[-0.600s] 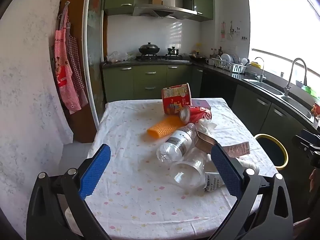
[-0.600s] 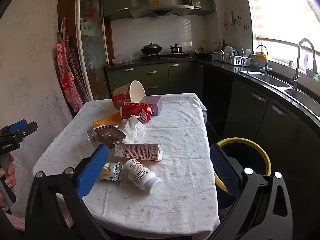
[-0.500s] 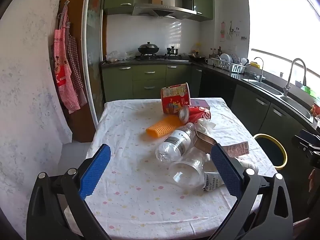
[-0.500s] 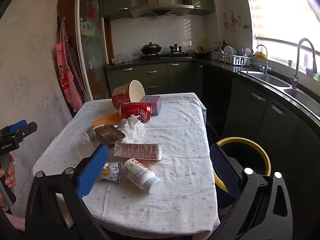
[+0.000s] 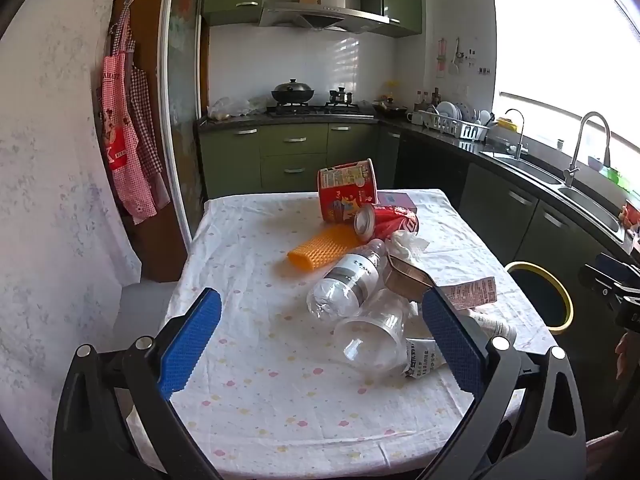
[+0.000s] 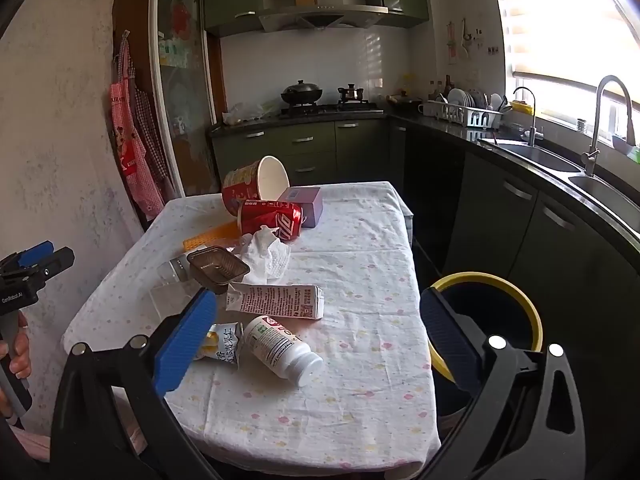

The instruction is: Collect trash

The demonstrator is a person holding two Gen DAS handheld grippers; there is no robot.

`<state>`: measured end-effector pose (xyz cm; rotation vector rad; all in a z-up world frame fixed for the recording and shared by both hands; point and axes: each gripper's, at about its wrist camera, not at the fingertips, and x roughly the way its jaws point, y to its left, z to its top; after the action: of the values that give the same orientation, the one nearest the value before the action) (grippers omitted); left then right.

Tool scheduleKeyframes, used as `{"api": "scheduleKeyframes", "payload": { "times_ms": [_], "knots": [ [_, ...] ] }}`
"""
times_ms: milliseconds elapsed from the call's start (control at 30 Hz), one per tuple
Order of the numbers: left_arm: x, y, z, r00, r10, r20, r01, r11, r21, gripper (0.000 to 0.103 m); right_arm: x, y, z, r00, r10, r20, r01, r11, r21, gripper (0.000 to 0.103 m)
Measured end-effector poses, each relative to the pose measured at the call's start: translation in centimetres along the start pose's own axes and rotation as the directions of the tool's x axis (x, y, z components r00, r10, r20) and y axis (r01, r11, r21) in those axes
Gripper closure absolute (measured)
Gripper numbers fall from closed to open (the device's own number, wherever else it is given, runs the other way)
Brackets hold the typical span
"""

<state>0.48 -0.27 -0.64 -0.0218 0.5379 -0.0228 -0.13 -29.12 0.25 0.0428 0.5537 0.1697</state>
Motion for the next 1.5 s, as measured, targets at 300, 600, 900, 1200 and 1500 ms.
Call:
{"api": "scheduleKeyframes", "payload": {
  "times_ms": [300,600,900,1200,1500],
  "knots": [
    [0.0,0.2,-0.1,1.0,-0.004,-0.001,0.004,1.0,0.001,0.004,0.3,0.1,-0.1,1.0,0.001,-0.005,-0.001,1.0,-0.001,0.006],
    [0.3,-0.2,-0.3,1.0,-0.009,-0.012,0.01,1.0,0.015,0.004,0.5,0.1,-0.3,1.0,-0.002,-0.012,0.002,1.0,0.004,0.006],
    [0.6,-0.5,-0.4,1.0,-0.012,-0.02,0.012,1.0,0.019,0.004,0.7,-0.1,-0.5,1.0,-0.001,-0.02,0.001,1.0,0.006,0.006],
    [0.6,-0.5,-0.4,1.0,-0.013,-0.024,0.013,1.0,0.02,0.004,0.7,0.0,-0.6,1.0,-0.002,-0.026,0.002,1.0,0.008,0.006],
    [0.9,-0.5,-0.6,0.999,-0.017,-0.033,0.018,1.0,0.023,0.004,1.1,-0.1,-0.5,0.999,-0.002,-0.036,0.002,1.0,0.009,0.006]
  ]
}}
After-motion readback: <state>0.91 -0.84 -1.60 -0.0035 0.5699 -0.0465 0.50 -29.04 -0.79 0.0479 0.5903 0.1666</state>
